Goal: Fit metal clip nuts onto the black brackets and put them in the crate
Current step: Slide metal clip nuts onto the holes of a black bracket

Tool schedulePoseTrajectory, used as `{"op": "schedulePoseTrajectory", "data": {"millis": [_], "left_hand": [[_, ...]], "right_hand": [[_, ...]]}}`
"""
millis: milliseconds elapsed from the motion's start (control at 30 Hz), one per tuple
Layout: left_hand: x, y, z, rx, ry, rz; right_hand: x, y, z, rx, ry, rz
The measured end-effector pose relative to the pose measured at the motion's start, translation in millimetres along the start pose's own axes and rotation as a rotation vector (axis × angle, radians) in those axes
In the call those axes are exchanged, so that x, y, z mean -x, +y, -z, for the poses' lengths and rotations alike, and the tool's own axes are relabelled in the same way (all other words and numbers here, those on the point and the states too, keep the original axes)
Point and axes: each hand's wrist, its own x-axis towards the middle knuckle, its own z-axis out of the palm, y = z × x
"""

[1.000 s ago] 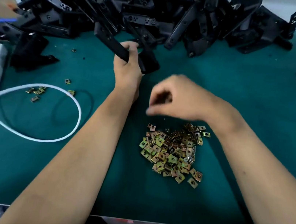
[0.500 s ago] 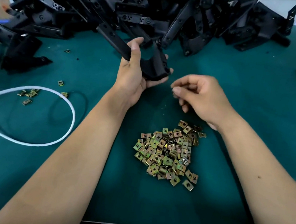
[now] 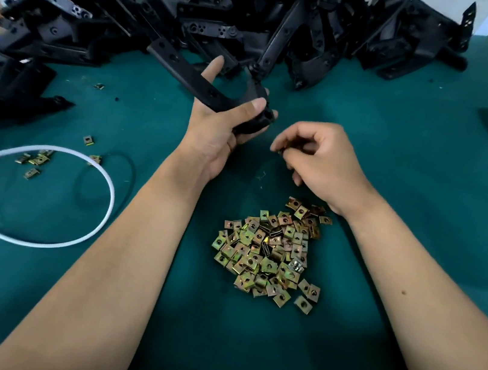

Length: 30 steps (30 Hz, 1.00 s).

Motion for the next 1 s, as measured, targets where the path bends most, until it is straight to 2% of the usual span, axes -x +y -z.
{"op": "schedulePoseTrajectory", "data": {"millis": [167,433,600,800,900,1000], "left_hand": [[-1.0,0.7,-0.6,0.010,0.011,0.004],[1.7,1.7,-0.6,-0.085,-0.117,0.048],[1.7,-3.6,-2.4,-0.220,-0.132,-0.015],[2.5,-11.4,-5.9,-0.481,-0.090,-0.135],[2.4,-11.5,-5.1,-0.423,-0.115,-0.059],[1.8,-7.9,-6.8,-0.429,-0.051,0.011]], "right_hand": [[-1.0,1.7,-0.3,-0.011,0.020,-0.016],[-1.1,0.7,-4.2,0.043,0.097,0.012],[-2.6,3.6,-2.7,-0.035,0.119,-0.034],[-3.5,7.2,-2.5,0.052,0.208,0.015],[-3.1,9.1,-0.6,-0.035,0.216,0.018],[-3.5,8.8,0.4,-0.122,0.181,0.018]]}}
